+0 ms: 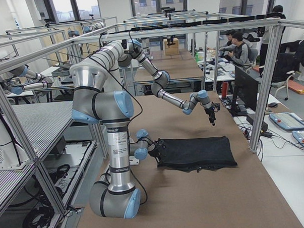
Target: Fold clothes
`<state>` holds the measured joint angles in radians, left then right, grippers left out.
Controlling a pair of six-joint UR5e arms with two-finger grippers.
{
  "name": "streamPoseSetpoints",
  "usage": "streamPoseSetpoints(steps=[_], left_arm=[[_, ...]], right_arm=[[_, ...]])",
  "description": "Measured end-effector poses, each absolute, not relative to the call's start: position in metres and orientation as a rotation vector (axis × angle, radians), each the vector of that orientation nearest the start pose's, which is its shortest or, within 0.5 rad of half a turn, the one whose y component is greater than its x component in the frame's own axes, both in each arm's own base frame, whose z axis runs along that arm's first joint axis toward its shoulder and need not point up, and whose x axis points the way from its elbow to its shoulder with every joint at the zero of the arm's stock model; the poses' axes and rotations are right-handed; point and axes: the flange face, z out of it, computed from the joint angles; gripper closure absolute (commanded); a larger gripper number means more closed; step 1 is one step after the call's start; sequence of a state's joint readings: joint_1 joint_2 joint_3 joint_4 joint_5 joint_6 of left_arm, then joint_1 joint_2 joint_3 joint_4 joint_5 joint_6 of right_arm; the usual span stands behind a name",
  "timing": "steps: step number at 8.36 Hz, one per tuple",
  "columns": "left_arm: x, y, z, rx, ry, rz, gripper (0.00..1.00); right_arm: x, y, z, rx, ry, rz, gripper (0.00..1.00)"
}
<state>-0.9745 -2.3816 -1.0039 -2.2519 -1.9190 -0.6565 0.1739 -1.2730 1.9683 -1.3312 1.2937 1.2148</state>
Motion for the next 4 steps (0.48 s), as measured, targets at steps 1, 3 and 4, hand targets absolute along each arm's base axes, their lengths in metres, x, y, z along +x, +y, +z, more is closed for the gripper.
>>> streamPoseSetpoints(steps=[1, 3, 4], left_arm=[[0.38, -0.737, 0.337, 0.552, 0.798, 0.106, 0.0], [0.38, -0.737, 0.337, 0.553, 0.798, 0.106, 0.0], [0.381, -0.737, 0.336, 0.553, 0.798, 0.106, 0.0]], right_arm=[[-0.528, -0.25, 0.288, 0.479, -0.862, -0.005, 0.06], [-0.525, -0.267, 0.26, 0.492, -0.907, 0.045, 0.07], [-0.518, -0.286, 0.251, 0.509, -0.911, 0.076, 0.07]])
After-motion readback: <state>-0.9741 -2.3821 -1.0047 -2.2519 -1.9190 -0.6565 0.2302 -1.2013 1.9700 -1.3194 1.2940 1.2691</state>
